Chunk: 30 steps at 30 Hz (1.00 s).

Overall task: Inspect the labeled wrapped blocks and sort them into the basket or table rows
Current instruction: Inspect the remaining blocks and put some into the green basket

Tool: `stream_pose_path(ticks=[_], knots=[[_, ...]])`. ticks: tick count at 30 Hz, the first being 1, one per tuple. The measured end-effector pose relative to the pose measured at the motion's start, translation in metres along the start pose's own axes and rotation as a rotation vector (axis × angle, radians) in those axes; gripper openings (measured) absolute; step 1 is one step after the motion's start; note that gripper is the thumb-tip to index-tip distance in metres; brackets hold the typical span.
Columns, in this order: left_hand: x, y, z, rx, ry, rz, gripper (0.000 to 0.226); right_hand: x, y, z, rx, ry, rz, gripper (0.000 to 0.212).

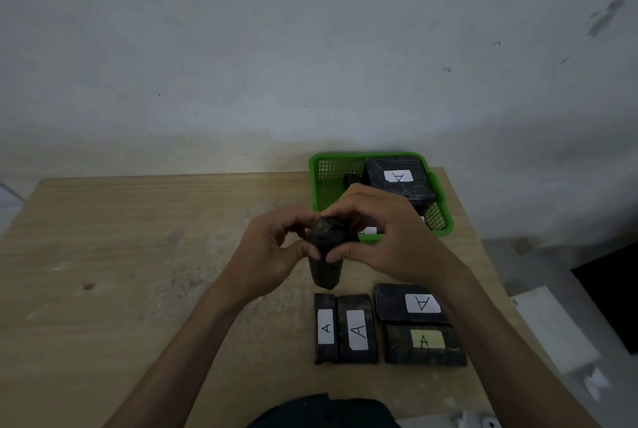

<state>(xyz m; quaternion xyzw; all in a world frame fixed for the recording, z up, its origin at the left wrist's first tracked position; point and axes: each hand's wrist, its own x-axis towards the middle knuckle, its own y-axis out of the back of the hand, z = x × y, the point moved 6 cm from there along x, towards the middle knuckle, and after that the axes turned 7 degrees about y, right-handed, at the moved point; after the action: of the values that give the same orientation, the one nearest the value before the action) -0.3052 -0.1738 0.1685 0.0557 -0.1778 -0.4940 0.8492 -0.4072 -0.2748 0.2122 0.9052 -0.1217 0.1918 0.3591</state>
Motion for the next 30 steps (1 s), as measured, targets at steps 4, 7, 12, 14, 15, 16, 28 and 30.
stream_pose_path(ticks=[4, 7, 12, 14, 15, 16, 28, 30], knots=[[-0.005, -0.008, 0.001, 0.068, 0.050, -0.082, 0.038, 0.000, -0.004, 0.002, -0.087, -0.015, 0.029, 0.049], [-0.008, -0.012, 0.001, 0.173, 0.071, -0.066, 0.055, 0.001, -0.007, 0.002, -0.106, -0.023, 0.087, 0.042], [-0.009, -0.013, 0.006, 0.245, -0.001, 0.120, 0.040, 0.003, -0.012, 0.001, -0.178, -0.043, 0.170, 0.032], [-0.007, -0.010, 0.007, 0.260, -0.018, 0.141, 0.040, 0.004, -0.015, 0.001, -0.212, -0.033, 0.207, 0.029], [-0.006, -0.009, 0.009, 0.285, -0.035, 0.144, 0.042, 0.003, -0.017, 0.000, -0.235, -0.021, 0.221, 0.029], [-0.005, -0.008, 0.009, 0.311, -0.048, 0.135, 0.043, 0.002, -0.019, -0.001, -0.254, -0.009, 0.233, 0.029], [-0.009, -0.019, 0.002, 0.264, 0.113, 0.017, 0.023, -0.009, -0.027, 0.013, -0.191, -0.116, 0.221, 0.029], [-0.009, -0.023, -0.003, 0.200, 0.177, -0.015, 0.022, -0.011, -0.021, 0.020, -0.135, -0.199, 0.230, 0.029]])
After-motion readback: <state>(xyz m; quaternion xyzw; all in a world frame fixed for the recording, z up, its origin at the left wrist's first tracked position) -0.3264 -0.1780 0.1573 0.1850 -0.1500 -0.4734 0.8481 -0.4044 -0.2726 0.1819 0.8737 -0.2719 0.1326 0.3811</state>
